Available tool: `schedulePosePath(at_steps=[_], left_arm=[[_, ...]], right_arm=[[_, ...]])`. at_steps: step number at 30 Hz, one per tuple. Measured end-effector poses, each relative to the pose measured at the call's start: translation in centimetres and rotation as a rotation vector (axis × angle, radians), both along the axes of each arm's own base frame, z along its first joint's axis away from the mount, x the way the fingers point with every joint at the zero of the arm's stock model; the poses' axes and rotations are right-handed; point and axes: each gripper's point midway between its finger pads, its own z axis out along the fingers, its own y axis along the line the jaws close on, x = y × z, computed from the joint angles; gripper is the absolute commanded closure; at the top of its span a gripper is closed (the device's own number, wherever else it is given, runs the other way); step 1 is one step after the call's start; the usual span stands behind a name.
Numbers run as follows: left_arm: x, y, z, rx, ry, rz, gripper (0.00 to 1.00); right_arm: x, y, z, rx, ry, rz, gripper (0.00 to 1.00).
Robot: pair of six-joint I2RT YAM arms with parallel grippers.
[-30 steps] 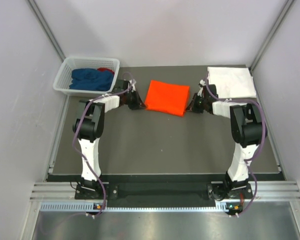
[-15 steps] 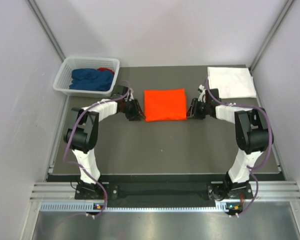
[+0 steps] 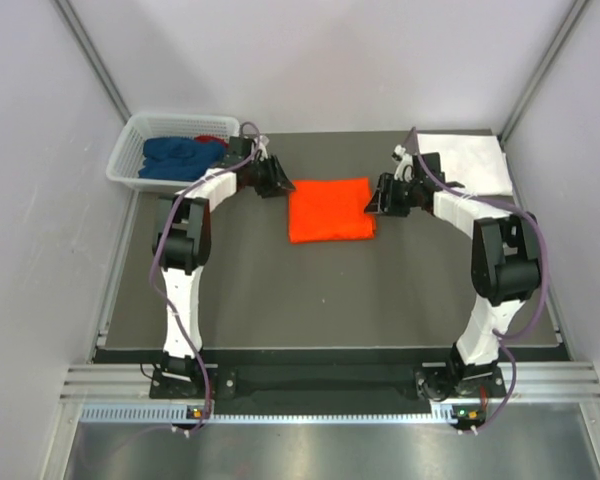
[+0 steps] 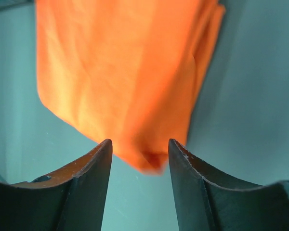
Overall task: Fold and stack the t-shirts
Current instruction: Fold the tshirt
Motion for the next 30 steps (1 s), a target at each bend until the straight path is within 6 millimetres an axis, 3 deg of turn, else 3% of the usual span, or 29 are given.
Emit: schedulePosePath(at_steps=[4, 7, 8, 12, 17, 18, 20, 22, 23, 28, 30], left_arm=[[0.6, -0.7, -2.3, -0.008, 0.03, -0.022, 0.58], [0.9, -1.1, -3.1, -0.025, 0.039, -0.037, 0.75], [1.0, -1.2, -3.3, -0.032, 0.043, -0.036, 0.85], [1.2, -1.4, -3.3, -0.047, 0.044, -0.039, 1.0], [1.8, -1.5, -2.6, -0.048, 0.029, -0.026, 0.97], [1.8, -1.5, -2.6, -0.048, 0.027, -0.026, 0.83], [1.8, -1.6, -2.6, -0.048, 0.028, -0.027, 0.74], [1.8, -1.6, -2.7, -0.048, 0.033, -0.026, 0.62], [1.8, -1.5, -2.6, -0.046, 0.034, -0.025, 0.6], [1.9, -0.9, -1.4, -0.018, 0.032, -0.007, 0.58], [1.7, -0.6, -0.2, -0.001, 0.022, -0.002, 0.58]], right_arm=[[0.6, 0.5, -0.1, 0.023, 0.001, 0.016, 0.49], [0.4, 0.7, -0.8, 0.032, 0.026, 0.018, 0.48], [0.4, 0.7, -1.0, 0.033, 0.031, 0.019, 0.5], [0.5, 0.6, -2.2, 0.025, 0.05, 0.009, 0.86], [-0.3, 0.0, -4.7, 0.0, 0.087, -0.018, 0.93], [-0.4, 0.0, -5.2, -0.003, 0.097, -0.021, 0.93], [-0.4, 0.0, -5.4, -0.001, 0.1, -0.022, 0.9], [-0.4, 0.0, -5.3, 0.001, 0.098, -0.023, 0.75], [-0.4, 0.1, -5.2, 0.005, 0.101, -0.023, 0.69], [-1.1, -0.4, -3.6, -0.004, 0.128, -0.031, 0.63], [-1.1, -0.1, -2.3, 0.019, 0.121, -0.021, 0.67]])
